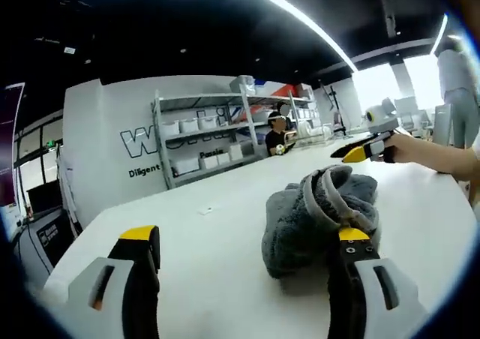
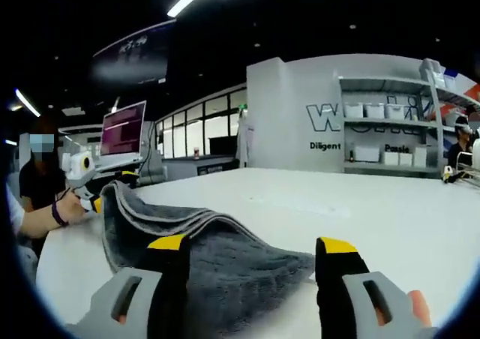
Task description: Open the folded towel by lifting each exposed corner and separating the folded layers until the towel lies flat within the target outline without major curled edges
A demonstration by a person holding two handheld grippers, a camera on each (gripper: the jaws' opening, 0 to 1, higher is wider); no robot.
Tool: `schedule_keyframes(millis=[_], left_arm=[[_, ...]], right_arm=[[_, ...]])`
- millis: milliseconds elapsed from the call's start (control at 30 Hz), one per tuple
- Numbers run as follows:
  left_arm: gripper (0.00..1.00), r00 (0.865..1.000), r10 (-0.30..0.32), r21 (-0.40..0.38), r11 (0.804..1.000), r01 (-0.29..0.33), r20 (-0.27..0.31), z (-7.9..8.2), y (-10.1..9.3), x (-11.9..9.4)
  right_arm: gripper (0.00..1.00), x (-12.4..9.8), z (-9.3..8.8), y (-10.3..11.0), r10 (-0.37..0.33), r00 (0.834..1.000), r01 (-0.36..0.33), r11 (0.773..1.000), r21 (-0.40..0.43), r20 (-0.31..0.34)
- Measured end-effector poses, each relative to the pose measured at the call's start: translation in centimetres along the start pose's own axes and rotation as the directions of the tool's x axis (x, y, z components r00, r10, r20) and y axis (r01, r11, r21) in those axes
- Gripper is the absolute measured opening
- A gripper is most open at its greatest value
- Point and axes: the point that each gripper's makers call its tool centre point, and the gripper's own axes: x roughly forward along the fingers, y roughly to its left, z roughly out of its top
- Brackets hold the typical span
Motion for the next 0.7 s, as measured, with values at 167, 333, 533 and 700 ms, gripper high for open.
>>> schedule_keyframes(millis=[167, 333, 533, 700], left_arm=[[0.97, 0.998, -0.055, 0.003, 0.998, 0.055, 0.022, 0.3, -1.4, 0.3], [0.99, 0.995, -0.100, -0.001, 0.995, 0.100, 0.026, 0.3, -2.6, 0.4], [0.99, 0.989, -0.143, 0.008, 0.990, 0.143, 0.033, 0.5, -3.8, 0.5], [0.99, 0.982, -0.181, 0.001, 0.983, 0.182, 0.047, 0.8, -4.6, 0.6]], right_arm=[[0.79, 0.4, 0.2, 1.3, 0.052, 0.999, -0.051, 0.999, -0.018, 0.006], [0.88, 0.6, 0.1, 2.8, 0.108, 0.994, -0.108, 0.994, -0.026, 0.004], [0.95, 0.9, 0.2, 4.7, 0.190, 0.982, -0.189, 0.981, -0.043, 0.006], [0.99, 1.1, -0.2, 5.4, 0.220, 0.975, -0.221, 0.974, -0.056, -0.012]])
